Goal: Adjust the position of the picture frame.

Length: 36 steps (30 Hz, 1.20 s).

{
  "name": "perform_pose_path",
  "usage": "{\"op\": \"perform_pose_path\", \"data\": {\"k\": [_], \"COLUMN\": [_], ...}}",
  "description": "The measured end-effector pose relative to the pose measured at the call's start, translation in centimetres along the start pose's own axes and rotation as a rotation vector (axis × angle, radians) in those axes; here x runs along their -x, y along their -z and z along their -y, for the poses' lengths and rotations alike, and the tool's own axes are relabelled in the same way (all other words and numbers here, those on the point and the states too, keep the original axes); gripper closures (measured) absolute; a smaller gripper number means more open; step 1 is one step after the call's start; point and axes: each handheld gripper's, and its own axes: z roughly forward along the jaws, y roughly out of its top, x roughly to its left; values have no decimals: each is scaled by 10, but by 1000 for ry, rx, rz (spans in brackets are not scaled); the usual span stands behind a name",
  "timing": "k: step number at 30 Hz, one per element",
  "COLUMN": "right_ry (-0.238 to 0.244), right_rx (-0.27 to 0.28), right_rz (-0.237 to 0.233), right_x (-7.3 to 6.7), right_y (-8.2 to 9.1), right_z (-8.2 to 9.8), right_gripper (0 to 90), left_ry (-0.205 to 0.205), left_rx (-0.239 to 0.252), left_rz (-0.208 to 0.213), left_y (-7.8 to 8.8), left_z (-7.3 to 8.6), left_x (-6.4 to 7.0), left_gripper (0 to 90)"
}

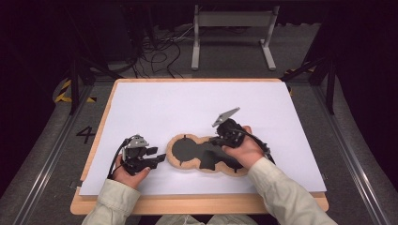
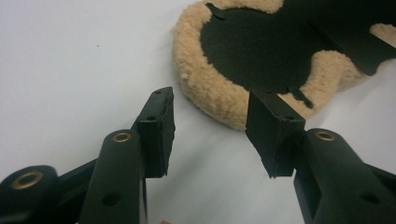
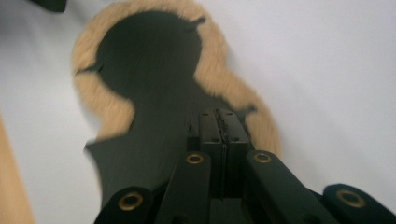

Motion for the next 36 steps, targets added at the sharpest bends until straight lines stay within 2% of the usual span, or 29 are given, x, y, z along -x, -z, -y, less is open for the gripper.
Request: {"op": "perform_pose_path", "data": {"k": [3, 4, 5, 6, 11, 12, 18, 23, 28, 31, 33, 36], "right_ry": [-7, -11, -10, -8, -25, -12, 24, 48, 64, 75, 80, 62], "right_rx": [15, 21, 27, 31, 34, 15, -4, -52, -106, -131, -151, -160], "right_rz": [-17, -17, -12, -6, -12, -16, -23, -46, -31, -43, -34, -37], "right_x": [-7, -11, -13, -14, -18, -19, -29, -39, -45, -47, -49, -46], "right_y": [16, 21, 24, 27, 32, 33, 40, 35, 24, 16, 11, 8], "right_z": [18, 25, 30, 34, 48, 49, 55, 63, 69, 71, 72, 74], "right_gripper": [900, 900, 900, 900, 900, 900, 900, 900, 900, 900, 900, 900], "left_ry": [1, 23, 23, 40, 67, 64, 68, 102, 86, 101, 86, 84], "left_rx": [-2, 13, 13, 23, 38, 39, 52, 57, 67, 61, 65, 63], "left_rz": [3, -9, -9, -10, -26, -37, -54, -30, -42, -35, -42, -42], "left_y": [-1, -2, -2, -3, -4, -4, -5, -5, -7, -8, -8, -9], "left_z": [-1, -2, -2, -2, -4, -4, -7, -8, -11, -11, -11, -12], "left_x": [1, 0, 0, -2, -8, -9, -15, -16, -16, -14, -15, -16], "left_gripper": [537, 541, 539, 531, 521, 518, 504, 510, 505, 501, 501, 500]}}
